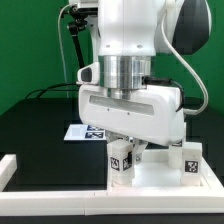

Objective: Assemble square table

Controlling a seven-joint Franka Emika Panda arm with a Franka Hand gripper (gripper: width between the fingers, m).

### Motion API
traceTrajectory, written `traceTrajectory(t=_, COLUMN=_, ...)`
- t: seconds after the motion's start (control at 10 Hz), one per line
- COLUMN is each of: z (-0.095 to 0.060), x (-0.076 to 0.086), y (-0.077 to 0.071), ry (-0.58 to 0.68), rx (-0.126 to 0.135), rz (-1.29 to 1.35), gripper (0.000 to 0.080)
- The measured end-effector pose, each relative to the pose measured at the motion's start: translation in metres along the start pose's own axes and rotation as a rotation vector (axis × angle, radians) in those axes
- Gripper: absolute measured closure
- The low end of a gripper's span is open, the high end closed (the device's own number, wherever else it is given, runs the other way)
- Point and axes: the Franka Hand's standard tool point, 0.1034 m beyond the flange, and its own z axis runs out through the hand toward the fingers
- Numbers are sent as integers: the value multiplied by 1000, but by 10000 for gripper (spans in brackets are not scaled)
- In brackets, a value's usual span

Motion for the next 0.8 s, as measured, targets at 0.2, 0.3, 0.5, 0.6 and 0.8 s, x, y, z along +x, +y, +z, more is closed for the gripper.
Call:
traceTrajectory(t=0.2, z=0, x=4, y=0, ry=-13, rx=1, rz=258, gripper=512)
traceTrajectory(t=0.3, z=1, x=4, y=0, ry=-30, rx=20, rz=433, gripper=512)
traceTrajectory(t=0.5, z=4, x=-1, y=-5, ry=-66, rx=102, rz=775, gripper=511)
traceTrajectory(t=0.6, z=4, x=-2, y=-9, ry=-88, rx=128, rz=921, gripper=509)
traceTrajectory(t=0.8, z=3, x=-3, y=-11, ry=-105, rx=141, rz=1096, gripper=509)
